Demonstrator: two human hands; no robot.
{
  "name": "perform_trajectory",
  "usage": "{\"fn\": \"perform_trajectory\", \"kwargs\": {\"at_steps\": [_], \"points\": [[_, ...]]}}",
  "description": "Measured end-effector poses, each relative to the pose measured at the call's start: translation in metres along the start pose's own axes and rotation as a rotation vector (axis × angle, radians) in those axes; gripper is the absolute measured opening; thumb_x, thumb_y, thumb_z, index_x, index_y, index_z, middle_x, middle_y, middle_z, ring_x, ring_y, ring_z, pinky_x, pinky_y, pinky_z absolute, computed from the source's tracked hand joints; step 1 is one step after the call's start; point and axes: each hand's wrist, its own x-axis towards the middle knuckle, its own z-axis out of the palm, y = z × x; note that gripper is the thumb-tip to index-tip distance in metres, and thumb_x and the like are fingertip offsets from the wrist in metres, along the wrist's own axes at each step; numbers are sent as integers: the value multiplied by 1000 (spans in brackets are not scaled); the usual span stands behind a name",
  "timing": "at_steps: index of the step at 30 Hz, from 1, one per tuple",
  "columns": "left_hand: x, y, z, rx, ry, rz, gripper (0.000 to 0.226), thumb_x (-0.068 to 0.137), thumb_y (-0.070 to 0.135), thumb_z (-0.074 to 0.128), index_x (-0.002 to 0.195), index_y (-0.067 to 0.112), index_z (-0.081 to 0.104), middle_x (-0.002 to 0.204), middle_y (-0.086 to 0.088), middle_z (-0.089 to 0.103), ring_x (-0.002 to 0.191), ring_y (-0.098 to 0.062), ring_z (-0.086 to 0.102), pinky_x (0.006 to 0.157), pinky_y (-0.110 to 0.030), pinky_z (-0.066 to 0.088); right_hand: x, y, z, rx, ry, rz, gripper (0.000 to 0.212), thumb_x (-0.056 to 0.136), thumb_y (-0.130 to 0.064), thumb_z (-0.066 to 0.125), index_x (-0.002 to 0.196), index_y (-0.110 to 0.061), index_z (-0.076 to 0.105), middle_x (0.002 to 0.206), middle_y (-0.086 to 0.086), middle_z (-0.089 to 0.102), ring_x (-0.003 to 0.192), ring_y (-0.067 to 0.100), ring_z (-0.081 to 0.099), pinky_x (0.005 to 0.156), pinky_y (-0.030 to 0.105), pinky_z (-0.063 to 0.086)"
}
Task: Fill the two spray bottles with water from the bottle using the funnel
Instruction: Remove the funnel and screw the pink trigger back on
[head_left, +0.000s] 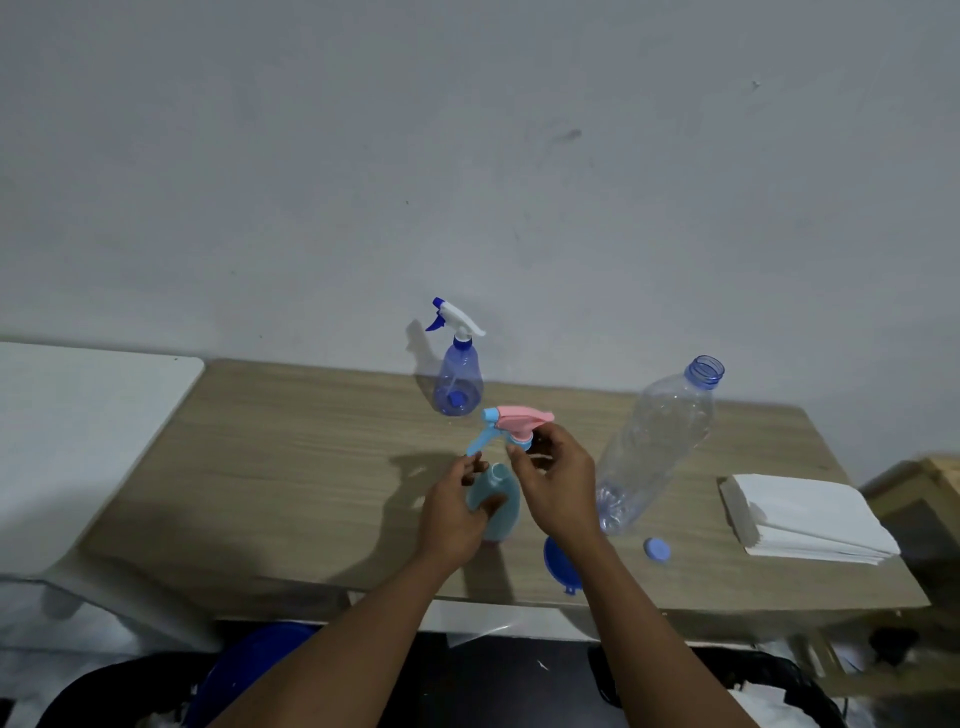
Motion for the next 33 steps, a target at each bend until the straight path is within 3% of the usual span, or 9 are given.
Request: {"fn": "perform_trajectory", "kwargs": {"at_steps": [3,9,13,17,20,26,30,33], "points": [[-2,1,1,-25,22,-16,50,76,15,83,116,30,57,99,24,61,93,4,60,74,-9,46,-8,16,9,-16,-27,69,19,83,-19,75,101,-22,70,91,-9,72,87,8,68,75,37,59],[-3,0,0,-84,52,-77,46,80,18,80,118,31,58,106,11,67,98,-6,63,61,-4,47,-23,22,18,-4,-41,124,23,84,-15,76,97,-32,68,88,-18,70,89,-4,62,72,11,48],[-2,-3,3,-122,83,-94,64,76,15,82,132,23,52,118,4,66,104,-8,63,70,-8,48,-24,31,24,7,-21,127,25,82,-14,78,97,-31,69,89,-15,71,87,2,64,73,13,50],[1,-8,5,-155,72,-158,98,74,14,83,153,25,26,126,0,62,114,-13,61,90,-26,54,-25,38,31,8,7,181,27,82,-17,78,105,-24,68,98,-12,69,92,4,63,78,20,51],[4,-9,5,-131,48,-153,105,70,17,88,153,29,25,125,2,63,113,-12,63,93,-36,57,-24,41,33,3,18,196,30,82,-17,78,110,-21,68,100,-10,70,91,6,63,77,23,54],[3,-7,4,-111,40,-115,106,71,10,86,154,24,23,120,3,64,107,-11,63,89,-24,53,-26,38,27,-19,-43,51,29,89,-10,69,101,-36,63,94,-17,68,91,0,62,77,14,48],[5,-7,3,-88,19,-103,107,70,9,86,155,24,22,116,5,65,97,-3,63,86,-23,53,-26,39,26,-55,-45,40,30,90,-13,68,103,-39,61,97,-17,67,92,2,62,80,22,51],[6,-7,2,-79,7,-104,106,71,9,85,155,23,21,120,3,65,103,-7,64,86,-23,54,-27,41,27,-53,-45,65,29,91,-17,67,104,-42,60,98,-18,67,93,1,62,80,24,53]]}}
